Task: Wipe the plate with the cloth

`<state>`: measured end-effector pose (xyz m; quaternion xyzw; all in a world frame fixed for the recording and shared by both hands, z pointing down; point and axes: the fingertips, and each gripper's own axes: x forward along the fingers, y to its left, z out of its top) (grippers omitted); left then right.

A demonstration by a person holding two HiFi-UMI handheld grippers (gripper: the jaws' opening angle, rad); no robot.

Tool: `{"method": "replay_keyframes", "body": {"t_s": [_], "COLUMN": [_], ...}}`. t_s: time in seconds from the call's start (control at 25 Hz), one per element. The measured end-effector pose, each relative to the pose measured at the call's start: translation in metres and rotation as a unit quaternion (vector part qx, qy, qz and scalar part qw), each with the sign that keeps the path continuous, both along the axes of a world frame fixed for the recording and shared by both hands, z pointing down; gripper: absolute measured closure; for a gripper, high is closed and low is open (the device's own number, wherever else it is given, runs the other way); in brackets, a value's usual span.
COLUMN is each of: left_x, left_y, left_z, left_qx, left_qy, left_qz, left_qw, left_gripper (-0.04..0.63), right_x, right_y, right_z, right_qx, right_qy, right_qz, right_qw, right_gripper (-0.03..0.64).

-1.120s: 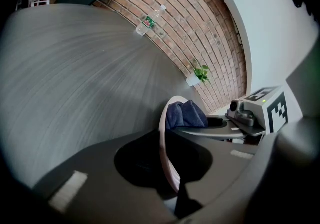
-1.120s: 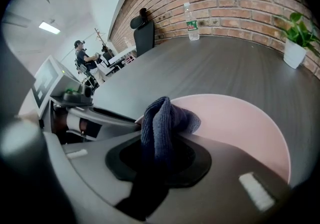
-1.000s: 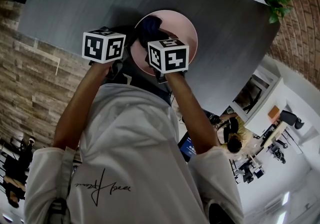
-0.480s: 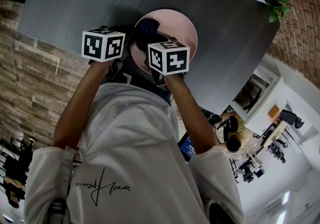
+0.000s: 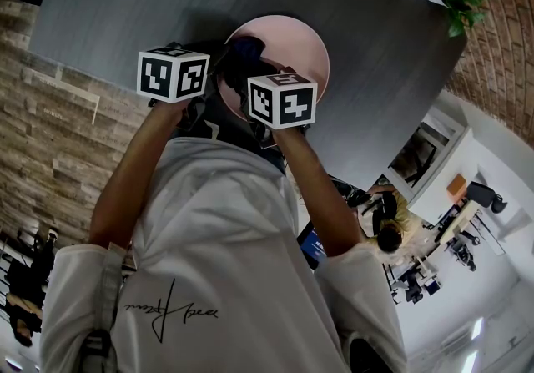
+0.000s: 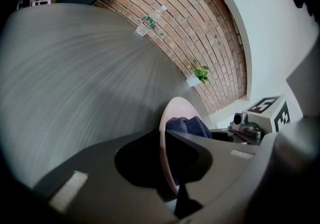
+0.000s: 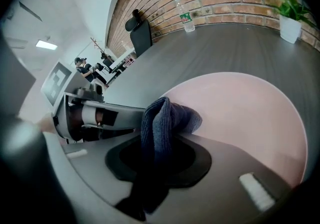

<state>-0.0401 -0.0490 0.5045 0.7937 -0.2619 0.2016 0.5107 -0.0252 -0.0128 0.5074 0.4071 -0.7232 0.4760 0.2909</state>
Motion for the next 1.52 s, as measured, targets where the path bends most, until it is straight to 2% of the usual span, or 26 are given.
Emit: {"method": "replay_keyframes", "body": {"t_s": [0.16, 0.52, 0.92, 1.52], "left_x": [0.000, 0.001, 0.000, 0.000], "left_y": [0.003, -0.002, -0.002, -0.003], "left_z": [0.003, -0.001, 0.000, 0.000], "left_qx": [-0.008, 0.002, 0.003, 0.008], "left_qy": [-0.003, 0.003, 0.000, -0.008], "left_qz": [0.003, -0.007, -0.003, -0.002], "left_qw": [1.0000, 1.0000, 1.0000, 0.9999], "left_gripper": [0.546, 0.545, 0.545, 0.545], "right_x": [0.000, -0.002, -0.006, -0.005], "right_y": [0.005, 0.014, 0.040, 0.061], "right_z": [0.000, -0.001, 0.001, 0.001], "right_qx": [-0.003, -0.010, -0.030, -0.045], "right_qy": [-0.003, -0.013, -0.018, -0.015], "right_qz": [-0.002, 0.002, -0.052, -0.091], "right_qw": [1.000, 1.000, 0.998, 0.995], "right_gripper": [0.522, 0.522, 0.522, 0.522]}}
